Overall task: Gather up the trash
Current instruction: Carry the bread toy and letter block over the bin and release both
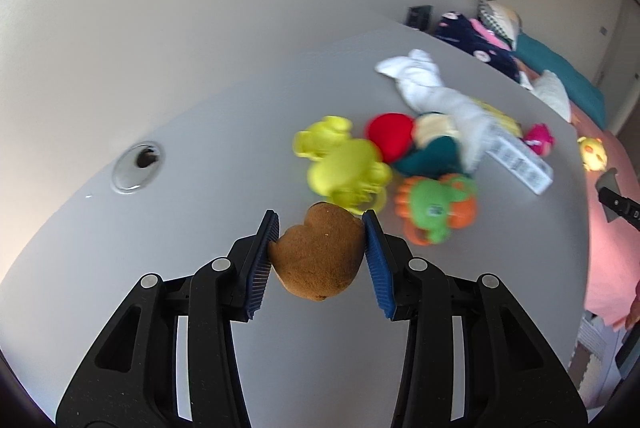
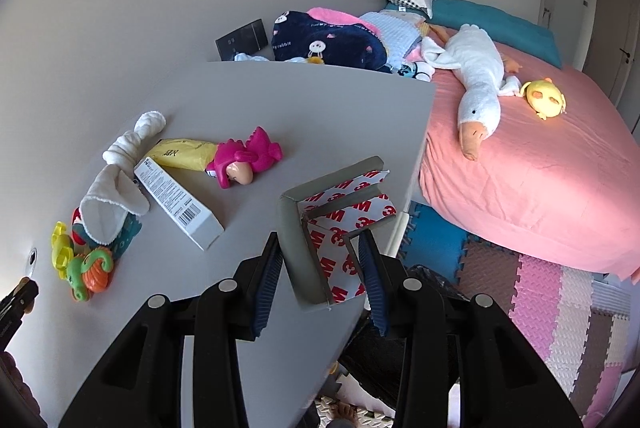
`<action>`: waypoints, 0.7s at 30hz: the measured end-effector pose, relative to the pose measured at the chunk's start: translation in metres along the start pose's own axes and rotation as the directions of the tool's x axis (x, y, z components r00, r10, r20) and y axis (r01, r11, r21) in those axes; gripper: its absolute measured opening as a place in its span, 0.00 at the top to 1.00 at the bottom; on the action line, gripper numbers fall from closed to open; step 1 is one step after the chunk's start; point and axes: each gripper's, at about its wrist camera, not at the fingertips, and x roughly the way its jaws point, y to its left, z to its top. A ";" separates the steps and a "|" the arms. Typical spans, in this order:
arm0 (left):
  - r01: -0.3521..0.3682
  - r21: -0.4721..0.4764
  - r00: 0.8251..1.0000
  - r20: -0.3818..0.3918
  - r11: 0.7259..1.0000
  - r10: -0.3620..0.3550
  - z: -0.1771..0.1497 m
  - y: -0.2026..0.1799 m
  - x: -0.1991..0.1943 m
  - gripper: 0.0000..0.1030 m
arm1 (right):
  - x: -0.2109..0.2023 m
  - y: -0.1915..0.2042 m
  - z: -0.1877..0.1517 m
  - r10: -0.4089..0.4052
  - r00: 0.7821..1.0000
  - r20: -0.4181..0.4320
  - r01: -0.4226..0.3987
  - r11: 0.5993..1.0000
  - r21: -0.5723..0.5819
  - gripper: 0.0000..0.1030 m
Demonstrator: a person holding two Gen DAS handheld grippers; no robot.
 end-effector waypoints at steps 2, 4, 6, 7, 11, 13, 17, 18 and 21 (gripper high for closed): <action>0.016 0.018 1.000 0.001 1.000 -0.016 0.000 -0.015 -0.002 0.59 | -0.006 -0.006 -0.001 -0.002 1.000 0.006 0.002 1.000 0.002 0.60; 0.031 0.034 1.000 0.002 0.999 -0.031 -0.002 -0.026 -0.005 0.59 | -0.012 -0.013 -0.002 -0.003 1.000 0.013 0.003 1.000 0.009 0.60; 0.045 0.047 0.999 0.002 0.998 -0.045 -0.004 -0.036 -0.009 0.59 | -0.016 -0.018 -0.004 -0.006 1.000 0.018 0.006 1.000 0.015 0.60; 0.052 0.054 0.999 0.002 0.997 -0.052 -0.004 -0.043 -0.009 0.59 | -0.019 -0.022 -0.005 -0.008 1.000 0.020 0.008 1.000 0.017 0.60; 0.082 0.071 0.997 0.000 0.994 -0.082 -0.006 -0.065 -0.015 0.59 | -0.027 -0.035 -0.008 -0.016 1.000 0.025 0.015 1.000 0.026 0.60; 0.095 0.085 0.995 0.000 0.992 -0.096 -0.006 -0.079 -0.015 0.59 | -0.031 -0.042 -0.010 -0.022 0.999 0.025 0.022 0.999 0.027 0.60; 0.125 0.112 0.992 -0.009 0.986 -0.124 -0.007 -0.104 -0.016 0.59 | -0.036 -0.056 -0.013 -0.031 0.999 0.027 0.030 0.999 0.040 0.60; 0.129 0.118 0.992 -0.011 0.985 -0.129 -0.008 -0.108 -0.017 0.59 | -0.037 -0.058 -0.013 -0.033 0.999 0.028 0.032 0.999 0.044 0.60; 0.149 0.141 0.989 -0.019 0.979 -0.148 -0.009 -0.126 -0.016 0.59 | -0.040 -0.070 -0.015 -0.043 0.999 0.029 0.041 0.997 0.058 0.60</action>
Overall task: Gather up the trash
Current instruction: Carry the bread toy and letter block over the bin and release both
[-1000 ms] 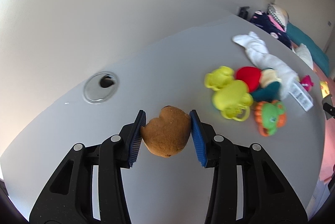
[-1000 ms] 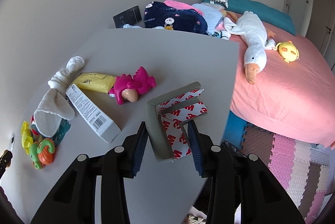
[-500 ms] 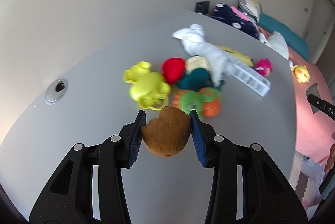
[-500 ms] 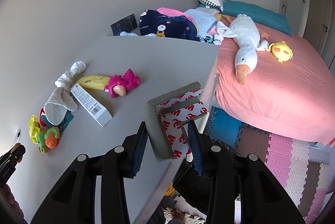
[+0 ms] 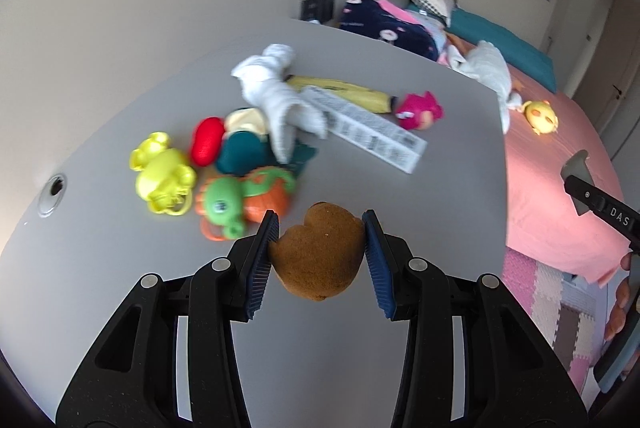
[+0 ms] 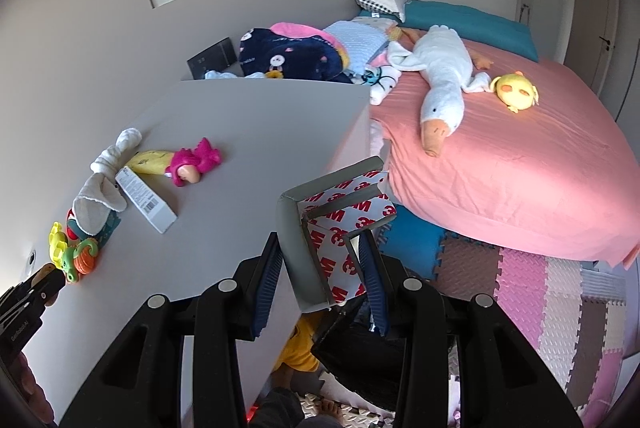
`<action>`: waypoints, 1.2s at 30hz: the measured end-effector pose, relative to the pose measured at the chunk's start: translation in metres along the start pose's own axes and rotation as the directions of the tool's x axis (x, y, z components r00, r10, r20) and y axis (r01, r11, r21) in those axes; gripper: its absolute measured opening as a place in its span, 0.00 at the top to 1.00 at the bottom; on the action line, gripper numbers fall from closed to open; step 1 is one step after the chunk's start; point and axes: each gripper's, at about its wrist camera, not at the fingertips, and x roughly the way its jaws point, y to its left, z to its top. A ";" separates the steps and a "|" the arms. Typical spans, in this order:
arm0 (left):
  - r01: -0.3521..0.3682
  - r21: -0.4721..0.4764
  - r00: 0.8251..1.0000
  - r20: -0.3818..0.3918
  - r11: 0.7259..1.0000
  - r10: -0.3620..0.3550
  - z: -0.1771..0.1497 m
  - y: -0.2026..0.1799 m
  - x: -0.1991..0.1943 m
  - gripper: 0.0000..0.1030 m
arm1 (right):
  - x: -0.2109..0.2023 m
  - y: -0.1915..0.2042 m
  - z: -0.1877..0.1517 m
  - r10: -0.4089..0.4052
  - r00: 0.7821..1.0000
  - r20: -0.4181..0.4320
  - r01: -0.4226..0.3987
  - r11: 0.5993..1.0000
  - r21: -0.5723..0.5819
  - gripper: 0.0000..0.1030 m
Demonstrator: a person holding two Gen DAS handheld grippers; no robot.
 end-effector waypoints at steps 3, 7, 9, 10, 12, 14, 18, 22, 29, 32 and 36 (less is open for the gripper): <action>0.015 0.021 1.000 -0.005 1.000 -0.015 0.001 -0.015 0.003 0.59 | -0.003 -0.012 -0.002 -0.011 1.000 0.001 0.011 1.000 0.016 0.60; 0.036 0.046 0.999 -0.012 0.998 -0.035 0.002 -0.034 0.007 0.59 | -0.006 -0.028 -0.004 -0.028 1.000 0.001 0.028 0.999 0.037 0.60; 0.050 0.052 0.999 -0.016 0.997 -0.049 0.002 -0.042 0.008 0.59 | -0.007 -0.036 -0.005 -0.037 0.999 0.000 0.037 0.998 0.046 0.60; 0.058 0.056 0.998 -0.020 0.997 -0.057 0.002 -0.047 0.010 0.59 | -0.008 -0.040 -0.005 -0.041 0.999 -0.001 0.041 0.998 0.049 0.60; 0.068 0.067 0.997 -0.024 0.995 -0.067 0.002 -0.055 0.011 0.59 | -0.009 -0.048 -0.006 -0.051 0.999 -0.003 0.051 0.997 0.058 0.60; 0.080 0.081 0.997 -0.029 0.993 -0.078 0.002 -0.065 0.013 0.59 | -0.011 -0.055 -0.006 -0.061 0.998 -0.002 0.061 0.996 0.066 0.60; 0.103 0.109 0.994 -0.039 0.989 -0.099 0.003 -0.084 0.017 0.59 | -0.014 -0.070 -0.007 -0.077 0.997 -0.002 0.077 0.993 0.087 0.60; 0.124 0.128 0.992 -0.048 0.984 -0.118 0.002 -0.101 0.019 0.59 | -0.016 -0.086 -0.009 -0.096 0.995 -0.003 0.095 0.989 0.109 0.60; 0.170 0.178 0.985 -0.067 0.969 -0.160 0.001 -0.135 0.024 0.59 | -0.017 -0.113 -0.014 -0.128 0.992 -0.017 0.129 0.981 0.147 0.60; 0.191 0.204 0.981 -0.079 0.960 -0.178 -0.001 -0.152 0.026 0.59 | -0.018 -0.124 -0.016 -0.143 0.990 -0.023 0.144 0.976 0.163 0.60; 0.216 0.242 0.975 -0.098 0.946 -0.198 -0.005 -0.173 0.029 0.59 | -0.018 -0.138 -0.018 -0.158 0.987 -0.029 0.161 0.970 0.184 0.60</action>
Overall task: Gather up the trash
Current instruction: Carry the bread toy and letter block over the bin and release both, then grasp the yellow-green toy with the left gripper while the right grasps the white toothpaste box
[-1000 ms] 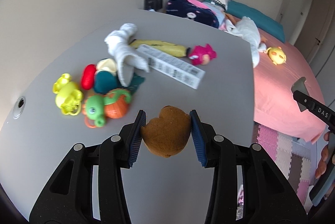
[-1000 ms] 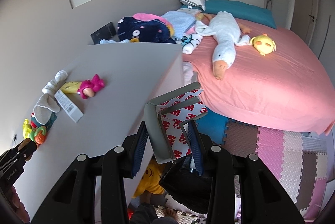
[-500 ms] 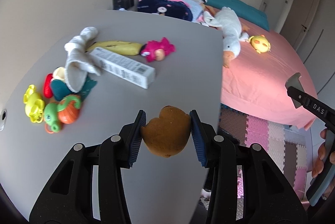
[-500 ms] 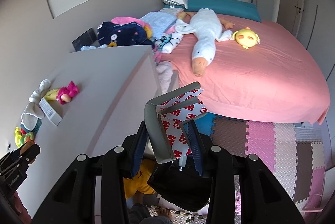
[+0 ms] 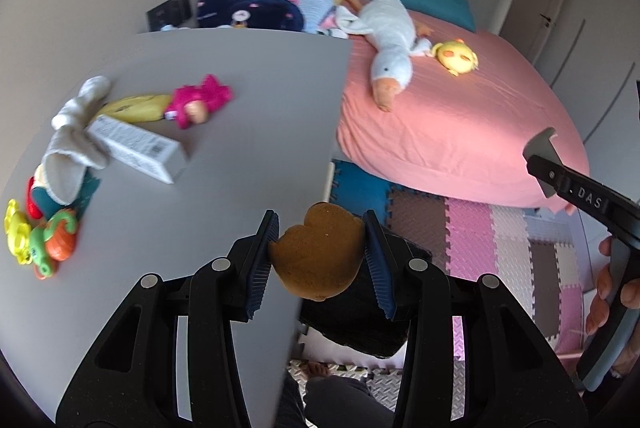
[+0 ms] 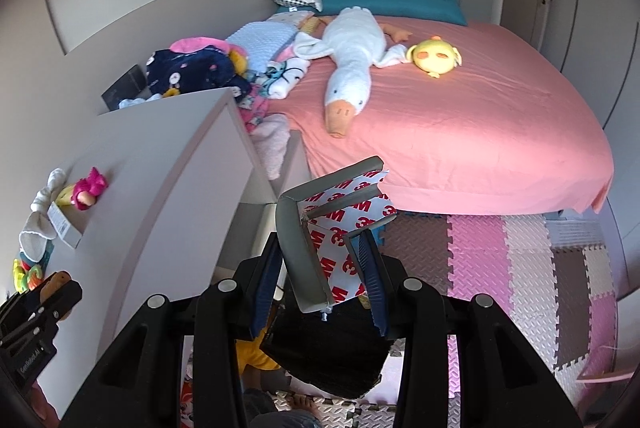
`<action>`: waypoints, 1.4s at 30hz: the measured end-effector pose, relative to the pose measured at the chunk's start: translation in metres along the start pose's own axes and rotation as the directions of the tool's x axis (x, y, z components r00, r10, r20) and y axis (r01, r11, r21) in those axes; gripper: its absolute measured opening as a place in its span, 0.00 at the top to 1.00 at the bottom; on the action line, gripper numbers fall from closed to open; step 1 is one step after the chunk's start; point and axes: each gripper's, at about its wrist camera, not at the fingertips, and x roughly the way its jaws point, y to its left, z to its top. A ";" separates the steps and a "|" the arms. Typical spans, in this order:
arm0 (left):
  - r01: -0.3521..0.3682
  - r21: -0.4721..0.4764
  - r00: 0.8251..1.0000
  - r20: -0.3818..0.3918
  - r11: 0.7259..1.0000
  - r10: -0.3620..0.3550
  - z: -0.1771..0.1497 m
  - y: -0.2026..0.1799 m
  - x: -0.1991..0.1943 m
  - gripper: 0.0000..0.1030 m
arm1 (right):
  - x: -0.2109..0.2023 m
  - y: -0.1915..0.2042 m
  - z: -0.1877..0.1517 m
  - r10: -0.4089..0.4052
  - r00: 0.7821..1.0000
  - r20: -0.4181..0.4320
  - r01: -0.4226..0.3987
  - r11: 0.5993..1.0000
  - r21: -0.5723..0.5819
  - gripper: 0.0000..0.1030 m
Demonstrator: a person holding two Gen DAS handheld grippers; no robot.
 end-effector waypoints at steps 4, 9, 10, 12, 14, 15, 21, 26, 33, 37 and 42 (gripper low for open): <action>0.022 0.038 1.000 -0.021 0.999 -0.021 0.001 -0.018 0.009 0.59 | 0.004 -0.010 0.001 -0.015 1.000 -0.006 0.015 1.000 0.017 0.60; 0.057 0.080 0.997 -0.065 0.995 -0.052 0.001 -0.037 0.023 0.47 | 0.015 -0.015 0.005 -0.033 0.999 -0.040 0.034 0.999 0.010 0.50; 0.045 0.088 0.996 -0.074 0.995 -0.039 0.002 -0.041 0.026 0.20 | 0.015 -0.015 0.006 -0.043 0.999 -0.031 0.044 0.999 0.009 0.38; 0.015 0.099 0.999 -0.054 0.995 -0.010 0.004 -0.045 0.027 0.06 | 0.012 -0.015 0.007 -0.073 0.997 -0.009 0.073 0.997 0.008 0.28; 0.004 0.121 0.998 -0.055 0.993 0.003 0.007 -0.049 0.029 0.06 | 0.012 -0.017 0.008 -0.079 0.997 -0.003 0.079 0.997 0.014 0.27; 0.001 0.126 0.998 -0.059 0.992 0.006 0.007 -0.049 0.030 0.06 | 0.012 -0.018 0.008 -0.078 0.997 -0.003 0.078 0.997 0.019 0.27; -0.019 0.136 0.999 -0.031 0.991 0.024 0.005 -0.042 0.024 0.06 | 0.015 -0.017 0.008 -0.071 0.997 -0.007 0.071 0.997 0.029 0.27; -0.029 0.108 0.999 -0.027 0.994 0.032 0.004 -0.029 0.020 0.06 | 0.016 -0.004 0.005 -0.051 0.999 -0.008 0.051 0.999 0.013 0.27; -0.062 0.066 0.998 -0.011 0.996 0.063 0.001 -0.001 0.011 0.06 | 0.015 0.026 0.002 -0.002 1.000 0.003 0.002 1.000 -0.030 0.27; -0.088 0.040 0.996 0.002 0.995 0.088 -0.001 0.018 0.003 0.06 | 0.014 0.049 0.001 0.022 1.000 0.004 -0.021 0.998 -0.066 0.27; -0.124 -0.001 0.992 0.009 0.992 0.124 -0.005 0.047 -0.006 0.06 | 0.013 0.076 -0.002 0.055 0.998 0.005 -0.055 0.993 -0.107 0.27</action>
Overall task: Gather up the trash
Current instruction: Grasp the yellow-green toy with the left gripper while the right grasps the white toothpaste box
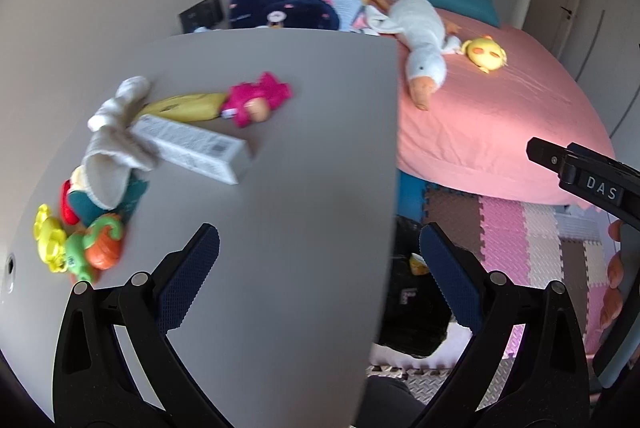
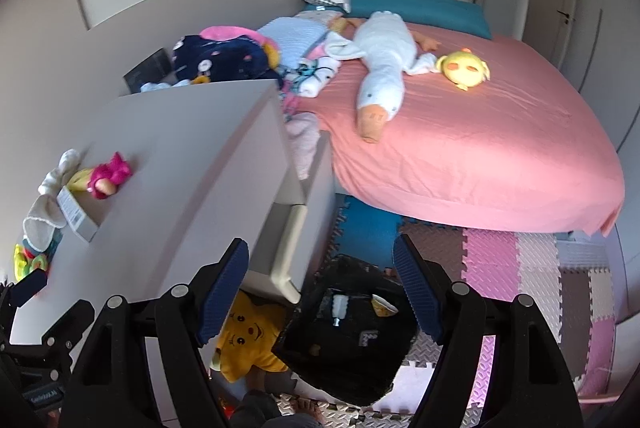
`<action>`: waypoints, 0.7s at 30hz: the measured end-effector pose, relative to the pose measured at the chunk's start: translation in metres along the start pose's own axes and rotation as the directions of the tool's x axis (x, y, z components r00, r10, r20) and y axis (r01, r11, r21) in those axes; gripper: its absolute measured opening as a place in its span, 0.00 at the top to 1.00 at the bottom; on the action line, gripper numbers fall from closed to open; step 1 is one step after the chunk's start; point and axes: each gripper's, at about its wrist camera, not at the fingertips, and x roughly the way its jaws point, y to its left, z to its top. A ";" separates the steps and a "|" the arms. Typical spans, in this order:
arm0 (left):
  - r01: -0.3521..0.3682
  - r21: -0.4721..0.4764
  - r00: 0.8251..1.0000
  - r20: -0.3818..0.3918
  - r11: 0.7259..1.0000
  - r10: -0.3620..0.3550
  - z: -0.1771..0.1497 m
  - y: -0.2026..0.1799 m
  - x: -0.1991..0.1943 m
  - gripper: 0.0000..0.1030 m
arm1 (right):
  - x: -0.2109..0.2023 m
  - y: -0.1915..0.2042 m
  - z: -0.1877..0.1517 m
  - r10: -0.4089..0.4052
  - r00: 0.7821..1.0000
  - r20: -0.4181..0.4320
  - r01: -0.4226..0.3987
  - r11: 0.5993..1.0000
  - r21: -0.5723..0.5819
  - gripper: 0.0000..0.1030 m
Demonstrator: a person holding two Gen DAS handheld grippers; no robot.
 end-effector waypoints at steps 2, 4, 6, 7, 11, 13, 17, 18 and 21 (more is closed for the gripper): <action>-0.014 -0.020 1.000 0.001 1.000 0.014 -0.002 0.012 -0.003 0.06 | 0.000 0.012 0.000 0.015 1.000 0.002 -0.015 1.000 -0.018 0.27; -0.024 -0.042 1.000 0.004 0.999 0.024 -0.004 0.026 -0.006 0.06 | 0.000 0.024 0.001 0.030 1.000 0.002 -0.030 0.999 -0.038 0.27; -0.036 -0.061 0.999 0.006 0.997 0.036 -0.006 0.038 -0.008 0.06 | 0.001 0.033 0.001 0.040 0.999 0.001 -0.040 0.998 -0.053 0.27; -0.041 -0.071 0.999 0.006 0.997 0.042 -0.007 0.045 -0.009 0.06 | 0.001 0.039 0.001 0.046 0.999 0.000 -0.045 0.997 -0.061 0.27; -0.065 -0.107 0.998 0.009 0.992 0.067 -0.012 0.069 -0.014 0.06 | 0.003 0.062 0.000 0.073 0.997 -0.006 -0.074 0.993 -0.089 0.27; -0.076 -0.126 0.997 0.010 0.989 0.078 -0.015 0.081 -0.017 0.06 | 0.005 0.074 -0.001 0.091 0.996 -0.010 -0.091 0.990 -0.105 0.27; -0.102 -0.160 0.994 0.010 0.982 0.105 -0.021 0.105 -0.021 0.06 | 0.007 0.098 -0.003 0.127 0.992 -0.007 -0.127 0.981 -0.147 0.27; -0.107 -0.172 0.994 0.010 0.979 0.111 -0.022 0.111 -0.023 0.06 | 0.007 0.105 -0.003 0.137 0.991 -0.009 -0.137 0.978 -0.158 0.27; -0.120 -0.205 0.992 0.008 0.971 0.124 -0.026 0.132 -0.025 0.06 | 0.009 0.122 -0.003 0.158 0.987 -0.014 -0.158 0.970 -0.185 0.27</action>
